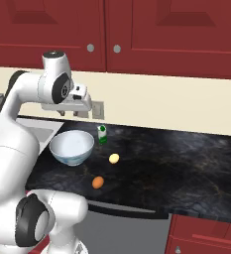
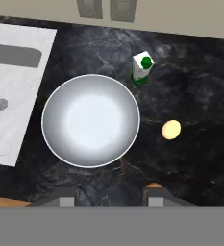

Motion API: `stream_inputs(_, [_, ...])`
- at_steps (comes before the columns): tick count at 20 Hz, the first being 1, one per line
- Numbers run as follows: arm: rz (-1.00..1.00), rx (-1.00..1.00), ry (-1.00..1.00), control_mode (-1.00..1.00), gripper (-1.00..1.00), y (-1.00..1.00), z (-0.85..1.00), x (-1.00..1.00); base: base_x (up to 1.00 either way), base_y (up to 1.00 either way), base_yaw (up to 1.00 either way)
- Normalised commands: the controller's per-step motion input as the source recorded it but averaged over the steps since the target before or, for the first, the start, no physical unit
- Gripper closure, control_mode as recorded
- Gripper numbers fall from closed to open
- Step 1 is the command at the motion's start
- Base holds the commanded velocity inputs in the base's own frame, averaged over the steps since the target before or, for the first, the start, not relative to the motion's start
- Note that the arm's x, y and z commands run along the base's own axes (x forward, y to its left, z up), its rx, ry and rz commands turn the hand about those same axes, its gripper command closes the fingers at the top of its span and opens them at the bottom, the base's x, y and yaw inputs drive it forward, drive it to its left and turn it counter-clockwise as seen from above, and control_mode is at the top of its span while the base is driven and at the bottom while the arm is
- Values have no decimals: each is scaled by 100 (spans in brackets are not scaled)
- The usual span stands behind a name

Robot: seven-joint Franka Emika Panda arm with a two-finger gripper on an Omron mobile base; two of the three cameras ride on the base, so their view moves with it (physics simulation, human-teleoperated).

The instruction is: Gather the eggs and milk located in the vicinity of the sink area and place them right next to the bowl.

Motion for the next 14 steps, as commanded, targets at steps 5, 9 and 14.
stream_inputs(5, [-14,0,-8,-100,-100,-4,-9,0,0,0,0])
stream_inputs(9, [-37,0,-12,-100,-100,1,-34,1,0,0,0])
stream_inputs(14, [-32,0,-2,-100,-100,-1,-26,29,0,0,0])
